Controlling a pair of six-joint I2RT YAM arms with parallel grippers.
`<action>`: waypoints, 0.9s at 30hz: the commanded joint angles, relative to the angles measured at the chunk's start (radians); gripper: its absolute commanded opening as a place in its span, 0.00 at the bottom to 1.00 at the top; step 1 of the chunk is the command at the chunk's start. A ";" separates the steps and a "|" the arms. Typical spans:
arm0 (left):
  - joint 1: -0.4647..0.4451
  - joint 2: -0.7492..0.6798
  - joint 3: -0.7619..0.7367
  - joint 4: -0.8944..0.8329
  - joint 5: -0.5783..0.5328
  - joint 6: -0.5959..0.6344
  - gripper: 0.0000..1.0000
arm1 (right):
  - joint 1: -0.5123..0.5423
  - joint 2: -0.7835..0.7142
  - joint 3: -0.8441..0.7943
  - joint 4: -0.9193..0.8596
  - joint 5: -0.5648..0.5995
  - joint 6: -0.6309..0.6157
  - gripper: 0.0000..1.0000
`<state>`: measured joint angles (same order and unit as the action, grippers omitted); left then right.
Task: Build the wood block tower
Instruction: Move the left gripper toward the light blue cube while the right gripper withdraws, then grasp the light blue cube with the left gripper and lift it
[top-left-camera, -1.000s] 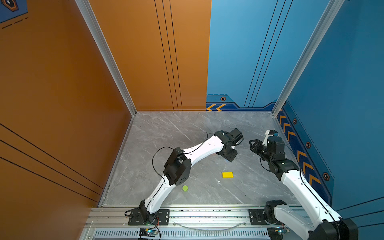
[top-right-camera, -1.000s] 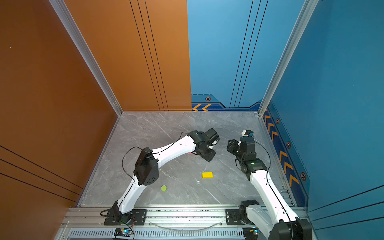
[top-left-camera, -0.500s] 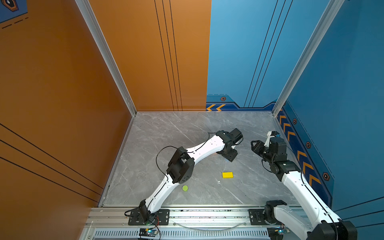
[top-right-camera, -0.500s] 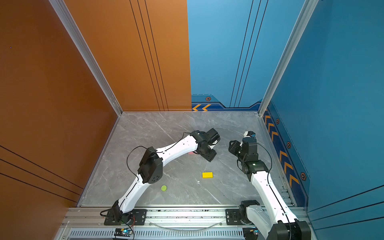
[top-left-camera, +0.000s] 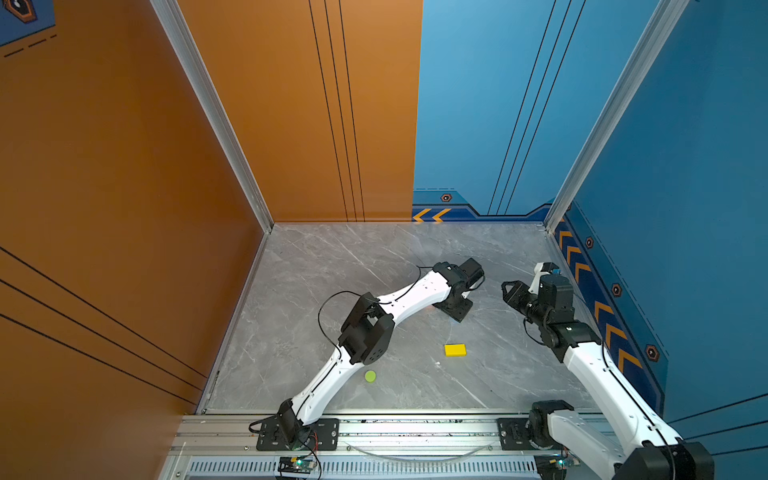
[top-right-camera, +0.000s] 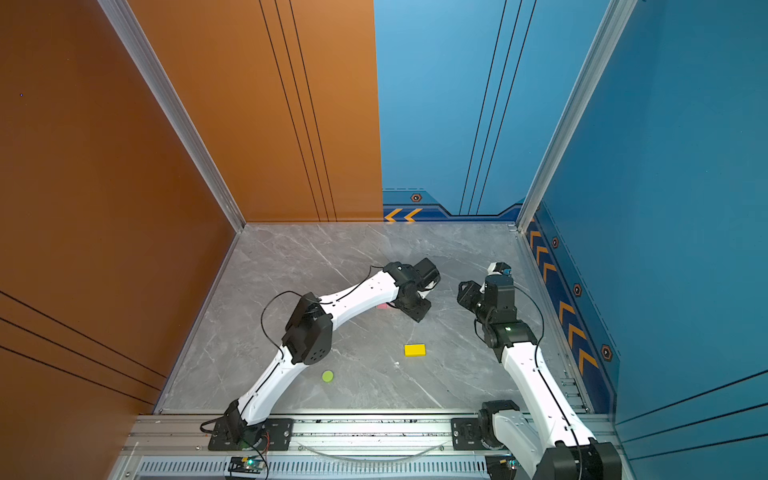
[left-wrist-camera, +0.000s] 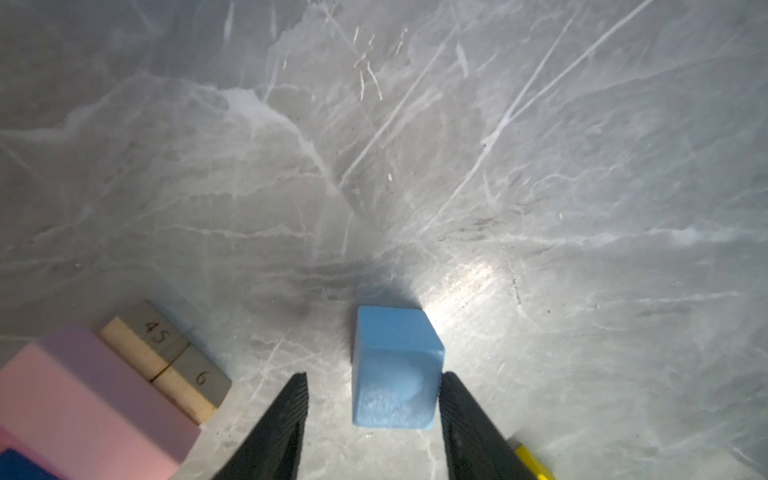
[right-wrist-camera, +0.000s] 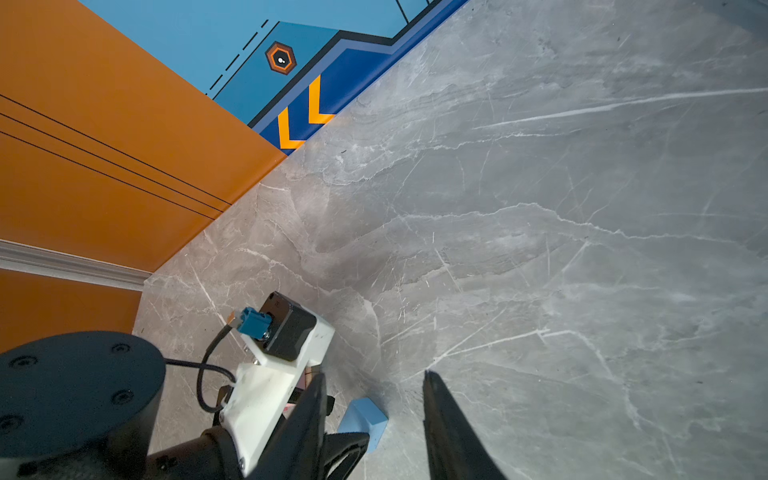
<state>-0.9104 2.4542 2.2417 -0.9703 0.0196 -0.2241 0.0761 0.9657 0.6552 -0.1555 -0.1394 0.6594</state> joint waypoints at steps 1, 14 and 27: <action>0.000 0.028 0.033 -0.028 0.011 0.005 0.49 | -0.009 -0.004 -0.014 0.007 -0.018 0.003 0.40; -0.011 0.032 0.031 -0.028 0.014 -0.002 0.40 | -0.009 0.002 -0.014 0.014 -0.022 0.003 0.40; -0.009 -0.009 0.022 -0.047 -0.019 -0.062 0.18 | -0.009 0.017 -0.014 0.024 -0.029 0.002 0.40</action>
<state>-0.9173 2.4668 2.2467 -0.9699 0.0250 -0.2588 0.0727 0.9764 0.6548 -0.1516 -0.1570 0.6594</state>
